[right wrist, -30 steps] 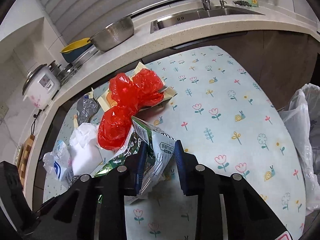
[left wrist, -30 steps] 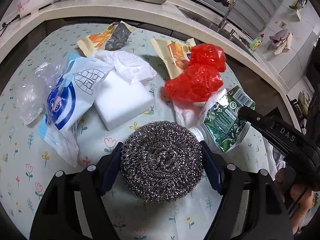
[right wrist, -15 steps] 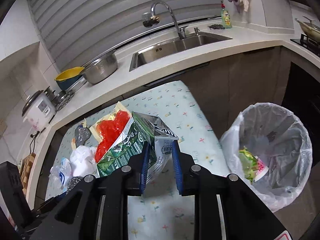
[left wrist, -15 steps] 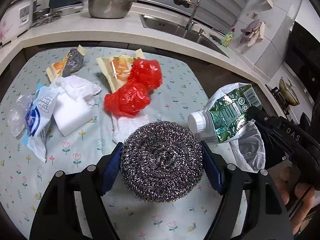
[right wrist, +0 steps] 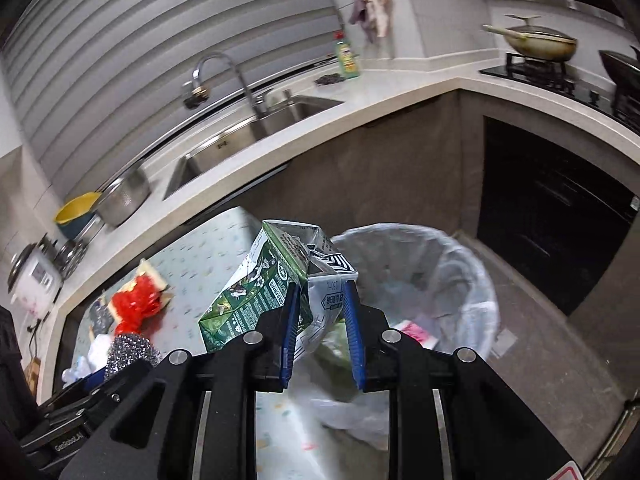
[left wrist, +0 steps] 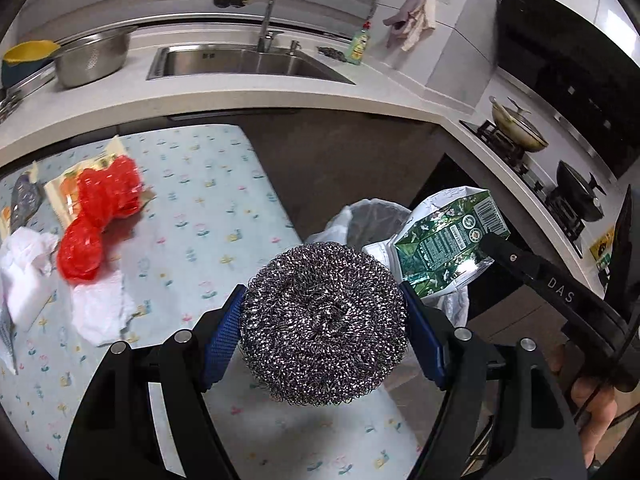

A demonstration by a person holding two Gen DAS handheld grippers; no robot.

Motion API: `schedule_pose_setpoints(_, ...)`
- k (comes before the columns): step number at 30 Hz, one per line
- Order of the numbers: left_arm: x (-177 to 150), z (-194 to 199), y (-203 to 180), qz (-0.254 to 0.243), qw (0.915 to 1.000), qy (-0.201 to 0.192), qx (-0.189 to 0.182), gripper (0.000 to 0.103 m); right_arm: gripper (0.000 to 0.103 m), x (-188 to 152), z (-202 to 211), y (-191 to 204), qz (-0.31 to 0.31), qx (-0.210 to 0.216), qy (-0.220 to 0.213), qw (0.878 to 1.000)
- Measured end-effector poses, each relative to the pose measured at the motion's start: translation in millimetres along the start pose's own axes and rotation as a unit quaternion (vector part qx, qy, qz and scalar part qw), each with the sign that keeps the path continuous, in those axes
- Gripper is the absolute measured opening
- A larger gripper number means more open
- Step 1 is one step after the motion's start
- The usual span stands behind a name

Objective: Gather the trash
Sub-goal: 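Carry scrubber and carton to the bin and open both grippers over it, then move both grippers back over the red bag and wet-wipe pack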

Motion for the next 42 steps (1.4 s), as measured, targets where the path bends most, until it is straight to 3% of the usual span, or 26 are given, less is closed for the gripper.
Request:
schedule_pose_setpoints(7,7,-64,-44,-0.028,0.997,0.048,-0.055,0.072,0.021,7,-15,-49,-0.025,-0.035,0.004,0.999)
schedule_pose_setpoints(13,12,-99,-54,-0.04,0.9937,0.072,-0.076,0.074,0.021,11,-36,-72,-0.04,-0.05,0.018,0.998)
schedule_pose_setpoints(17,21,-101,-52,-0.018,0.9939,0.062,-0.09,0.09,0.024,13,-44,-69,-0.034,-0.045,0.019,0.998)
schedule_pose_setpoints(22,28,-93,-47,-0.011,0.9962,0.042,-0.075,0.092,0.046,16,-41,-61,-0.037,-0.034,0.012,0.999)
schedule_pose_setpoints(24,30,-88,-44,-0.01,0.9973,0.034,-0.064,0.092,0.05,17,-38,-58,-0.039,-0.03,0.009,0.999)
schedule_pose_setpoints(35,40,-37,-13,0.005,0.9997,-0.024,-0.004,0.092,0.057,18,-13,-23,-0.018,-0.011,-0.008,1.0)
schedule_pose_setpoints(42,43,10,19,0.019,0.9973,-0.06,0.039,0.092,0.061,17,7,22,0.008,0.017,-0.019,1.0)
Point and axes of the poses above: each gripper's, at about its wrist camera, not at the fingertips, and z roughly against the way its jaws point, y to its left, x to its top, the point moved 3 cm from there along -z, roughly the way its jaws point, and after that the axes turned 15 degrees about -x, right-handed, at the moved point
